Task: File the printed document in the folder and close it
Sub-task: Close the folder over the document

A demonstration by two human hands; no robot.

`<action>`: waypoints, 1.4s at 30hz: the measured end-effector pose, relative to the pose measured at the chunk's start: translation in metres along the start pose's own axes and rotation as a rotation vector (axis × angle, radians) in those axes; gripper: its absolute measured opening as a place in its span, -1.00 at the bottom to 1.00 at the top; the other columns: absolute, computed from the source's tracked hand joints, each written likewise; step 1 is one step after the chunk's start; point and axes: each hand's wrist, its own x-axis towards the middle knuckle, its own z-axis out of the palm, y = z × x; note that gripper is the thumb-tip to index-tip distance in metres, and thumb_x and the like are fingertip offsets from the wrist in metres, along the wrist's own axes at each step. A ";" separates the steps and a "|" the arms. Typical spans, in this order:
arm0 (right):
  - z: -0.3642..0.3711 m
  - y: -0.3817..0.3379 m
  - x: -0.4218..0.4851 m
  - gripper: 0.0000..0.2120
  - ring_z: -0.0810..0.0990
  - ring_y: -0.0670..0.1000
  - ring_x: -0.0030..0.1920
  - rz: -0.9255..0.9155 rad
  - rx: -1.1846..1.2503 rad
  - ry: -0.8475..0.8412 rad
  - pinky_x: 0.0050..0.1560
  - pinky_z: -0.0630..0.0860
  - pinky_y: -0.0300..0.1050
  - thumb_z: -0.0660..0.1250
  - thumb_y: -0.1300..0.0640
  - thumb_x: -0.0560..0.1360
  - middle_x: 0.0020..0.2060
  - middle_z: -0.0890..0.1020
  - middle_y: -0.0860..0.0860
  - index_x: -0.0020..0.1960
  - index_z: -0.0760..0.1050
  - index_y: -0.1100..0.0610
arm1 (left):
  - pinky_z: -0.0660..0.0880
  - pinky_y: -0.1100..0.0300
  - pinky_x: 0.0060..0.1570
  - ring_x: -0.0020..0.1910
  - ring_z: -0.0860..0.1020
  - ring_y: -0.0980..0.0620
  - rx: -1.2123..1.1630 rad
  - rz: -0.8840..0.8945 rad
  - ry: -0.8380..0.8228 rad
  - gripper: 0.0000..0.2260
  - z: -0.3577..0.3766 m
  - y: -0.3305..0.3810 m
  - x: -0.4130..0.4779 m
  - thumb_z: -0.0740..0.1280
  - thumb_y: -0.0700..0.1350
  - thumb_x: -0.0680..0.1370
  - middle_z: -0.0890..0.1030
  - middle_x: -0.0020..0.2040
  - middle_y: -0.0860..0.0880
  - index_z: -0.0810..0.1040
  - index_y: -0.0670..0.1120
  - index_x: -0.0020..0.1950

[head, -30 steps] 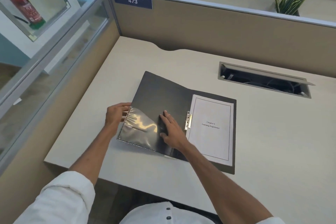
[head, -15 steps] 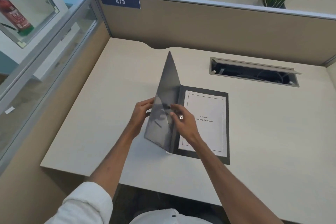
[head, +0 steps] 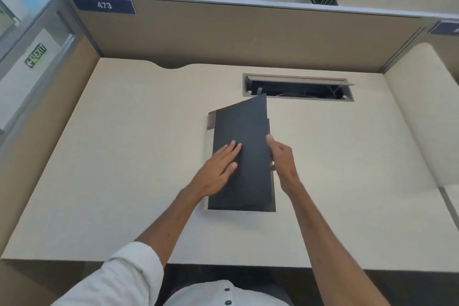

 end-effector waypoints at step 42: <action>0.078 0.059 0.022 -0.32 -0.21 0.09 0.81 -0.307 -1.133 -0.316 0.81 -0.10 0.13 0.03 -0.14 0.80 0.78 -0.23 -0.01 0.80 -0.21 -0.04 | -0.06 0.03 0.83 0.83 -0.23 0.00 0.398 -0.183 -0.080 -0.13 -0.009 -0.068 -0.003 0.24 0.25 0.74 -0.28 0.81 0.00 -0.23 -0.05 0.82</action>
